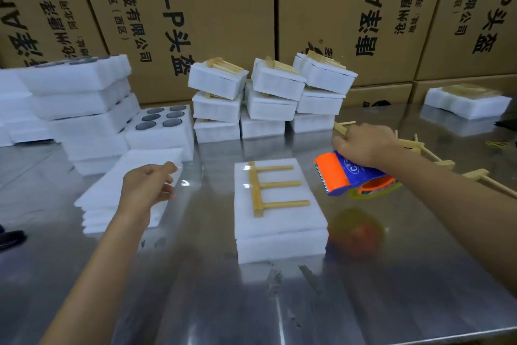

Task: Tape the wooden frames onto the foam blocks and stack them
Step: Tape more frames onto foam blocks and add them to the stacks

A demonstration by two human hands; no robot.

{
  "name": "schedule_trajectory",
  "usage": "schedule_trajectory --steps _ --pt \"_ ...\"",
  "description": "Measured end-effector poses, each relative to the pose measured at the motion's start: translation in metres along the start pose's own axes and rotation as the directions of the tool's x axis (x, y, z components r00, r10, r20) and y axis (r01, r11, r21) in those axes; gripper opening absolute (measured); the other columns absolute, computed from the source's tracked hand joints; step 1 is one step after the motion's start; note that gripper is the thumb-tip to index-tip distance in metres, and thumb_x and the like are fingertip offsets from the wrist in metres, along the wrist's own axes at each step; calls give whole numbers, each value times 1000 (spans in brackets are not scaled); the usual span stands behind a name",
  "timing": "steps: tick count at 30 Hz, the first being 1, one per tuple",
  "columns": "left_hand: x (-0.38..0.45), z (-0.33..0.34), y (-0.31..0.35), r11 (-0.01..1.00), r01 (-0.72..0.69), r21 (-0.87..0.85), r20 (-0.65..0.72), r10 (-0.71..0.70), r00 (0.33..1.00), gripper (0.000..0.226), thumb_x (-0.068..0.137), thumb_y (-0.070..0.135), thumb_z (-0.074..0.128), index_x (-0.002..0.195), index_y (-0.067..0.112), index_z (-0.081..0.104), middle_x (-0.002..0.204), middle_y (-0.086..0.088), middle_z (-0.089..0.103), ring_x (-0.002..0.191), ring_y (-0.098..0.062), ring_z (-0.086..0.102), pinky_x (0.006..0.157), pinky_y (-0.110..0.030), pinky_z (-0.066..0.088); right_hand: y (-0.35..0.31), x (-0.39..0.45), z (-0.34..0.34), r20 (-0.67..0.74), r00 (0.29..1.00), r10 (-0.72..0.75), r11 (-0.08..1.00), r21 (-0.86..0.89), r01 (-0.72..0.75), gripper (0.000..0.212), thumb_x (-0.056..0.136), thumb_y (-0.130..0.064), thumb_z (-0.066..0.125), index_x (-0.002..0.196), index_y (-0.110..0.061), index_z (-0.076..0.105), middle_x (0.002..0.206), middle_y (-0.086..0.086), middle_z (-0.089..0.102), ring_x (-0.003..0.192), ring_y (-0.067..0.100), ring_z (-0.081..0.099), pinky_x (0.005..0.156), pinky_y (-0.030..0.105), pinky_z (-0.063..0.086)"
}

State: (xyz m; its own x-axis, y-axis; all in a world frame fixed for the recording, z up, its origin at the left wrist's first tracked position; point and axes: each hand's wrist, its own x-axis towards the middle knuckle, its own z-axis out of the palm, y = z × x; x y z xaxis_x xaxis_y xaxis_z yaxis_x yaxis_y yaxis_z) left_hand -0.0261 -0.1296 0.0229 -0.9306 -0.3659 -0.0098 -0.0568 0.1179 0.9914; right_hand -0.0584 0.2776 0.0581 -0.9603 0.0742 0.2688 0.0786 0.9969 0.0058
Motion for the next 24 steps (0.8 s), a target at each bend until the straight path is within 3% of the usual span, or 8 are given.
schedule_trajectory --steps 4,7,10,13,18,20,22,24 --pt "-3 6 -11 962 -9 272 49 -4 999 30 80 24 81 97 6 63 87 -10 62 61 -22 59 53 -28 50 2 3 14 77 997 -22 1000 23 20 37 97 -53 30 76 -26 45 74 -1 45 73 20 47 67 35 32" --pt "-6 13 -18 918 -39 394 68 13 998 31 79 23 82 98 11 61 92 -7 61 62 -20 58 51 -26 44 4 5 22 145 989 -10 1000 11 9 40 97 -56 27 91 -25 51 74 -2 46 71 17 47 66 34 33" --pt "-11 24 -27 902 -75 425 158 8 987 32 78 24 83 97 14 60 85 -2 60 68 -19 59 54 -25 47 4 7 28 163 987 -2 1000 8 1 50 96 -60 27 86 -22 57 75 -2 52 71 16 51 68 35 37" --pt "-17 45 -40 873 -113 474 249 -10 968 34 76 19 84 100 14 61 79 0 61 77 -17 61 71 -28 48 -1 6 26 161 987 -13 1000 9 11 45 96 -59 30 76 -24 52 74 -1 52 69 14 49 68 35 36" --pt "-27 75 -53 900 -205 385 325 75 943 34 79 4 79 107 11 61 95 -3 66 94 -23 65 73 -13 48 -4 2 25 132 991 -4 1000 -4 4 44 97 -56 31 72 -24 46 71 -2 48 64 12 44 66 34 30" --pt "-29 76 -55 892 -251 377 344 117 932 35 84 3 75 117 7 63 111 -8 69 108 -24 65 92 -23 51 -2 1 25 128 992 4 1000 3 -4 43 98 -55 31 77 -22 50 70 -2 47 66 14 45 68 35 31" --pt "-32 74 -59 844 -344 413 422 157 893 48 91 6 68 137 9 57 139 -5 58 131 -20 52 112 -36 40 0 0 25 125 992 8 1000 15 -10 43 98 -55 32 82 -21 53 70 -2 47 68 16 47 68 35 32" --pt "-38 75 -62 796 -422 434 515 165 841 52 100 13 56 149 22 41 155 15 25 148 -9 15 123 -34 14 1 0 25 122 992 11 1000 22 -13 43 98 -55 32 78 -22 51 70 -2 48 66 14 47 67 34 32"
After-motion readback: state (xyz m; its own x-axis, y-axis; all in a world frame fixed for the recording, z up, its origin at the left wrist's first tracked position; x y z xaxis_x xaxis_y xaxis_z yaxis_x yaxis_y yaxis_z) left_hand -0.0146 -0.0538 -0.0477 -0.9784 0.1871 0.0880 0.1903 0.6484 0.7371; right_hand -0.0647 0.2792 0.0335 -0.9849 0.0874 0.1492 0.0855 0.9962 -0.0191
